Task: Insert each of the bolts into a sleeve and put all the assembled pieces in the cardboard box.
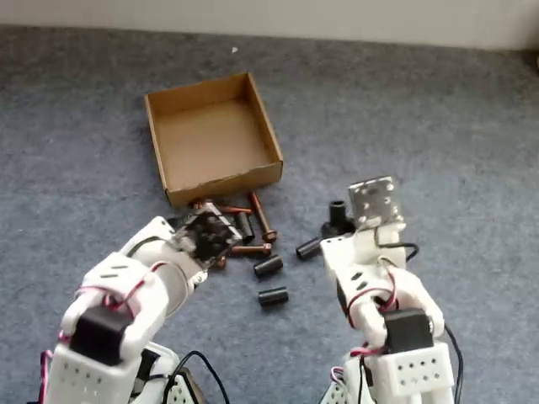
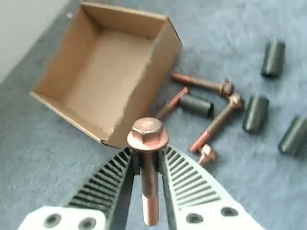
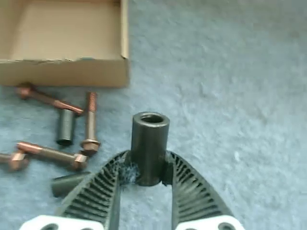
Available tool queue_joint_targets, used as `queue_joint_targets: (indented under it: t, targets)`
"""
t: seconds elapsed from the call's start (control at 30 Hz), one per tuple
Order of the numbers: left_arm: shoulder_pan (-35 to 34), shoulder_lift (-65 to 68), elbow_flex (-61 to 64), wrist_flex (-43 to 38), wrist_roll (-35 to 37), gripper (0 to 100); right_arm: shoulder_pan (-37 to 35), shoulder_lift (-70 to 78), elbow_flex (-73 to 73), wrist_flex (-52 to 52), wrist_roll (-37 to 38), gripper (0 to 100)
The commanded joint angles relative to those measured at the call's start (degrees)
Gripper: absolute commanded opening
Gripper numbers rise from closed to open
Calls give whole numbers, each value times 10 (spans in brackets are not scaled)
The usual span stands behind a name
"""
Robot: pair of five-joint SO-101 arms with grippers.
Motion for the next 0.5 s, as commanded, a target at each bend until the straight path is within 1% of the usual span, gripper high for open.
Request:
queue_joint_targets:
  t: [0.0,0.17,0.4,0.47]
  targets:
    - [-6,-73,-30,-47,91,6,-51,-36,-10,-3,0,5]
    - [-3,-123,-29,-93,165,6,-97,-51,-10,-47,-1,5]
    - [-3,-160,-29,-160,253,6,-102,-79,-10,-88,-4,5]
    - [-2,-173,-29,-175,276,6,-120,-94,-10,-93,-4,5]
